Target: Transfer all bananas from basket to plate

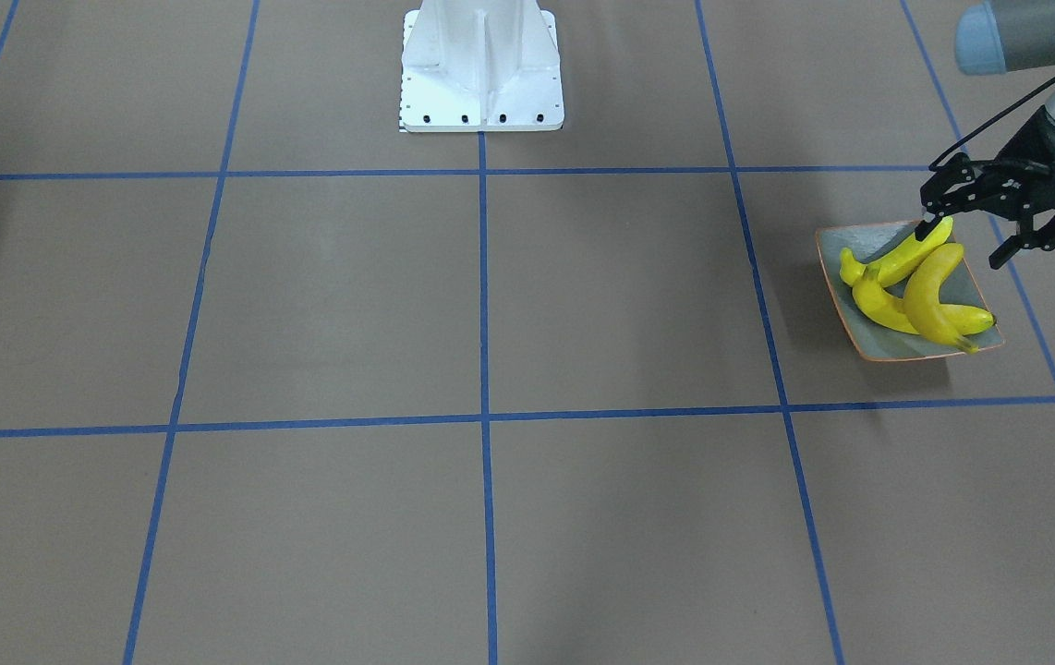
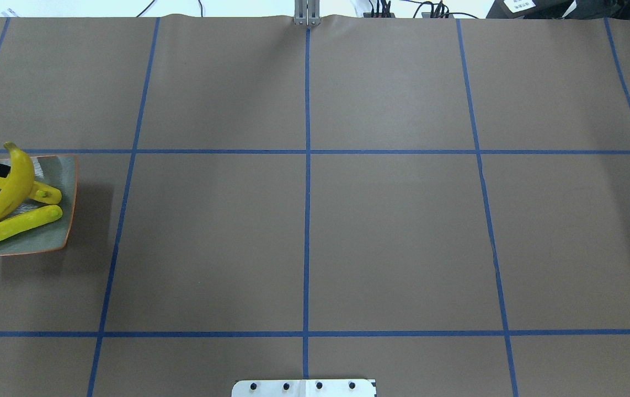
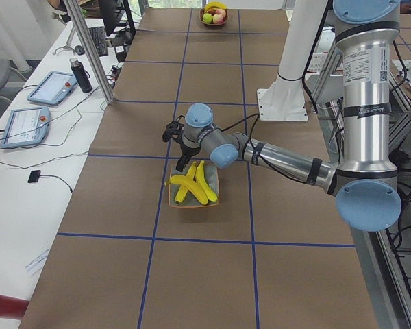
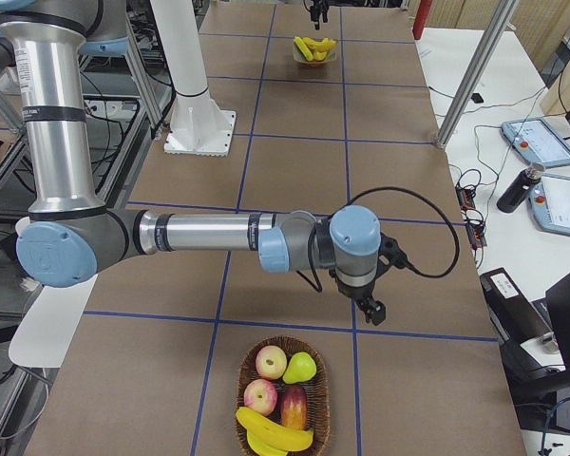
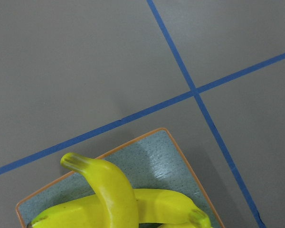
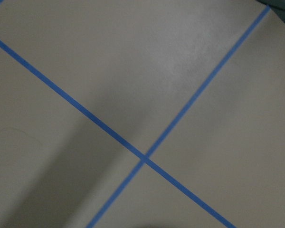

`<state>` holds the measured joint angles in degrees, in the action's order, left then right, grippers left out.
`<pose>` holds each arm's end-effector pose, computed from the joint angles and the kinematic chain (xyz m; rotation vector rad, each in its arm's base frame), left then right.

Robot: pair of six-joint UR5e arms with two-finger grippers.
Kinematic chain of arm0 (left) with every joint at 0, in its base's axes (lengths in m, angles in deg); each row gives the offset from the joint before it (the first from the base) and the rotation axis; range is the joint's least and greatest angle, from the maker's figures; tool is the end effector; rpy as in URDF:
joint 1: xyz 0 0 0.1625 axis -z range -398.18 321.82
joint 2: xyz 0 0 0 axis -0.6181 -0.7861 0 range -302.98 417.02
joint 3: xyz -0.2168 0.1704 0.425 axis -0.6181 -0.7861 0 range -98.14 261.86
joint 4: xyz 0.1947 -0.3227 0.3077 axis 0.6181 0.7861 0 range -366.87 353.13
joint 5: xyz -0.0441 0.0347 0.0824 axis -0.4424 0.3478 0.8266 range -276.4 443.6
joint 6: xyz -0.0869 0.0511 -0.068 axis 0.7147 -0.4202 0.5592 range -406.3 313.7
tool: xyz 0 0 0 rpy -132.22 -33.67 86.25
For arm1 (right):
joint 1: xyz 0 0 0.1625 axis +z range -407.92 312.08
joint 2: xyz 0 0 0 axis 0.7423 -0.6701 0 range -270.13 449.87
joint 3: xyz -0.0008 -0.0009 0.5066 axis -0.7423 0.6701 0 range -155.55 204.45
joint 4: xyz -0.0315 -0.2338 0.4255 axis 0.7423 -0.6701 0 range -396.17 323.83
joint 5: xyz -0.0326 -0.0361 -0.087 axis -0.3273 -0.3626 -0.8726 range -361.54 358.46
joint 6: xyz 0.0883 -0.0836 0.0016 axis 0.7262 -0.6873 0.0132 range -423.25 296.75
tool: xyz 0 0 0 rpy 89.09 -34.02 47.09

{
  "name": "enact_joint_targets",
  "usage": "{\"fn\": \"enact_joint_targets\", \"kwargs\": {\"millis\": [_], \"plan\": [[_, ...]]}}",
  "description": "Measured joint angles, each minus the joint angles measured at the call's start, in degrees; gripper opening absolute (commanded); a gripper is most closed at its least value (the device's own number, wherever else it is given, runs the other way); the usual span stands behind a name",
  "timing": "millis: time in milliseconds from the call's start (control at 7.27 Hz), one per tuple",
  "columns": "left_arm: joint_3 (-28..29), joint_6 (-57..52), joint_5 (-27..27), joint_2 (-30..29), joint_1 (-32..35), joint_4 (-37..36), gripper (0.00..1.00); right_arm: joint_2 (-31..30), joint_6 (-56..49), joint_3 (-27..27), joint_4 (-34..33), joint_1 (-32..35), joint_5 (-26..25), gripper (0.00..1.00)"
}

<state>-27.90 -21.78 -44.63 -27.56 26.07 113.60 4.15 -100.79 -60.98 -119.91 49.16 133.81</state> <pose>0.1838 -0.5148 0.5484 0.4126 0.8926 0.2804 0.1221 -0.6034 0.7446 0.3970 -0.7033 -0.5439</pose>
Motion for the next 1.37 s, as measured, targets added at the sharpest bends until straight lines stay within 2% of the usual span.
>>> {"fn": "enact_joint_targets", "kwargs": {"millis": [275,550,962,1375], "plan": [[-0.4,0.1,0.0,0.0,0.0,0.1,1.00,-0.2,-3.4,10.5,0.8,4.3,0.6,1.00],[-1.6,0.1,-0.1,-0.1,0.0,0.1,1.00,-1.8,-2.9,18.1,4.2,7.2,0.8,0.98],[-2.4,0.2,-0.1,0.0,0.0,0.1,1.00,-7.3,6.7,22.0,14.0,9.0,0.8,0.94],[-2.7,0.2,0.0,0.0,0.0,0.1,1.00,-8.5,16.3,26.1,21.8,9.9,0.4,0.90]]}}
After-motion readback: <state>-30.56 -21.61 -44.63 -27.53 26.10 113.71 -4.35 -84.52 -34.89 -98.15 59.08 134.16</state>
